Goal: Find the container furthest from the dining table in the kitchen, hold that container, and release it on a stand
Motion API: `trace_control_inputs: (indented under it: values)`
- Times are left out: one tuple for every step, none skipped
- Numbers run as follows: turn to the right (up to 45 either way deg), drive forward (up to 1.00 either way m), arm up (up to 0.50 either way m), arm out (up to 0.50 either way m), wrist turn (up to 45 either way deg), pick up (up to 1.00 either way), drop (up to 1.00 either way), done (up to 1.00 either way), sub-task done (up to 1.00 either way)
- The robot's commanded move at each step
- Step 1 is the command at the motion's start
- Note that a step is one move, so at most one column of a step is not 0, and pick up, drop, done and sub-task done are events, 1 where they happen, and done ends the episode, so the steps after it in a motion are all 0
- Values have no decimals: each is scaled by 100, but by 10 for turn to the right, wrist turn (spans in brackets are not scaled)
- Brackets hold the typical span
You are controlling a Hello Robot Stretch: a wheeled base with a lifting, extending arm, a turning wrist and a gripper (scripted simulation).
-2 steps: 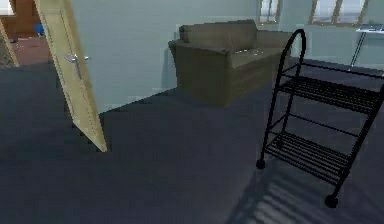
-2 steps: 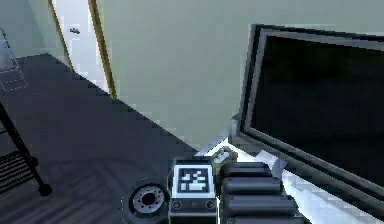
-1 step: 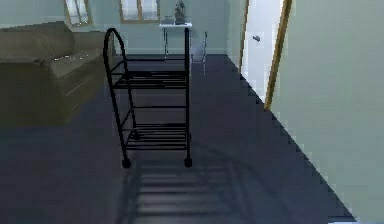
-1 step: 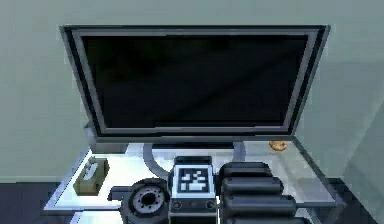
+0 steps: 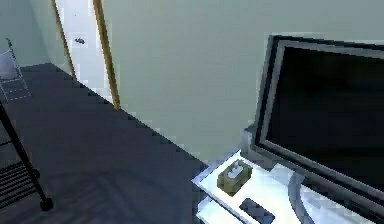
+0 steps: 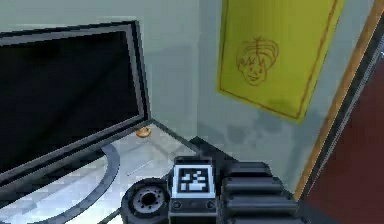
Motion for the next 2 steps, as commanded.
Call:
trace_control_inputs:
  values:
    - [420,0,0,0,0,0,0,0,0]
    - [30,0,0,0,0,0,0,0,0]
